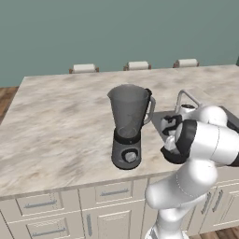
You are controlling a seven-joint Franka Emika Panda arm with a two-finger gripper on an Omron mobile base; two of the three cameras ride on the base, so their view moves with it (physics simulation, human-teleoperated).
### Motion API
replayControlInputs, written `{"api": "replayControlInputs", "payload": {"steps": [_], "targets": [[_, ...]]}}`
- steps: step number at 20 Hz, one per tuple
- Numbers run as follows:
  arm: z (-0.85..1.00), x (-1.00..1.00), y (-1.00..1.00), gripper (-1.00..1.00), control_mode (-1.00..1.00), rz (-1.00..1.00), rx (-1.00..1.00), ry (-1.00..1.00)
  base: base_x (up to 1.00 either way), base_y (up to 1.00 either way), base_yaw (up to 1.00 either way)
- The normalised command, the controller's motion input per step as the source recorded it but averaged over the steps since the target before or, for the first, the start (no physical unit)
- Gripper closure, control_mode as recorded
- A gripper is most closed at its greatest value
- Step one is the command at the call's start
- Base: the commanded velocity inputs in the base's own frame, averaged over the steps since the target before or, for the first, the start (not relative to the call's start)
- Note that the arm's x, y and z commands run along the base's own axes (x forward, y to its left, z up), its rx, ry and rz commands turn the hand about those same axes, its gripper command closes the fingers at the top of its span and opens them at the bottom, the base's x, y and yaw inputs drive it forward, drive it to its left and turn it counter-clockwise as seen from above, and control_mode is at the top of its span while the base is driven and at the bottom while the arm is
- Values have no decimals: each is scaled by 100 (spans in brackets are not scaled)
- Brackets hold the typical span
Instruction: Open the blender lid, put the banana in the blender, close the lid, and start the blender.
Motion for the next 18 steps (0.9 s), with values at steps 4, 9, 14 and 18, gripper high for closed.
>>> {"api": "replayControlInputs", "payload": {"steps": [4, 9, 14, 18], "targets": [[-38, -38, 10, 100, -100, -2, 0, -7, 0, 0, 0], [-3, -7, 7, 100, -100, -1, -1, 0, 0, 0, 0], [31, -8, 0, 100, -100, -3, 0, -10, 0, 0, 0], [90, -8, -1, 100, -100, -10, -3, -6, 0, 0, 0]]}}
